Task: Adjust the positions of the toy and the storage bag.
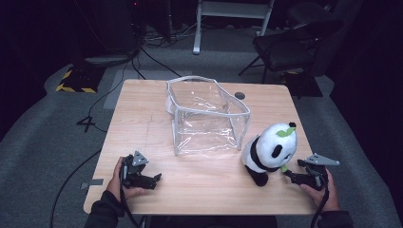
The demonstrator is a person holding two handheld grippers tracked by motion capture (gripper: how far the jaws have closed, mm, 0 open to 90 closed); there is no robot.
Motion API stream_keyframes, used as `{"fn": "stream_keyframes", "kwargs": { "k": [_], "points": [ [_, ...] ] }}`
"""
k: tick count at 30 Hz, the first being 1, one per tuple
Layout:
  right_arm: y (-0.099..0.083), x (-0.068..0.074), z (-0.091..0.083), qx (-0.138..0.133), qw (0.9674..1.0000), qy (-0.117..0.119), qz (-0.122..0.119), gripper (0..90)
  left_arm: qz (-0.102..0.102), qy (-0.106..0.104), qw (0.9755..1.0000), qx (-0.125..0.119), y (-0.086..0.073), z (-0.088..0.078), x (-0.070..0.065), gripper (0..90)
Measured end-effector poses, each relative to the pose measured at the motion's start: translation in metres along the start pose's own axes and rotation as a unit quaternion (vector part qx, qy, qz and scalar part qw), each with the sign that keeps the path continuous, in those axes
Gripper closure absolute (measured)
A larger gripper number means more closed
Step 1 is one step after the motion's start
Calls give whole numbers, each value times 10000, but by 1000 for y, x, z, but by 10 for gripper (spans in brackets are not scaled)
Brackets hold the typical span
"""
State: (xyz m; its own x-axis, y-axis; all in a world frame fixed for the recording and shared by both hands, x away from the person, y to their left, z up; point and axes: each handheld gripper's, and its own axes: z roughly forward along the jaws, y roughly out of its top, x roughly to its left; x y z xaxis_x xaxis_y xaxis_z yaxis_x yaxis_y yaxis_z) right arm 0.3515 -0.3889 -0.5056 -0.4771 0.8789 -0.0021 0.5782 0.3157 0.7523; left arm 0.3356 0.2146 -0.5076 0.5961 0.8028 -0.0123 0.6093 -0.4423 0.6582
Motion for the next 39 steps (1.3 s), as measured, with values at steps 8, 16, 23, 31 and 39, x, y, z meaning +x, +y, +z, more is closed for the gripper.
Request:
{"fn": "stream_keyframes", "kwargs": {
  "k": [8, 16, 23, 31, 39],
  "points": [
    [-1, 5, -5, -55, 9998, -11, -206, 236, 3, 24, 10000, -11, 0, 0, 0, 3],
    [7, 29, -20, -221, 9992, 237, -248, 223, -32, 7, 10000, -3, 0, 0, -1, 4],
    [18, 56, -27, -275, 9963, 608, -550, 224, -81, 20, 10000, -16, -1, -1, -2, 6],
    [21, 82, -32, -419, 9937, 782, -683, 248, -61, 39, 10000, -12, -1, -1, -1, 5],
    [19, 95, -20, -345, 9935, 859, -660, 272, -61, 38, 10000, -11, -1, -1, -1, 5]
  ]
}}
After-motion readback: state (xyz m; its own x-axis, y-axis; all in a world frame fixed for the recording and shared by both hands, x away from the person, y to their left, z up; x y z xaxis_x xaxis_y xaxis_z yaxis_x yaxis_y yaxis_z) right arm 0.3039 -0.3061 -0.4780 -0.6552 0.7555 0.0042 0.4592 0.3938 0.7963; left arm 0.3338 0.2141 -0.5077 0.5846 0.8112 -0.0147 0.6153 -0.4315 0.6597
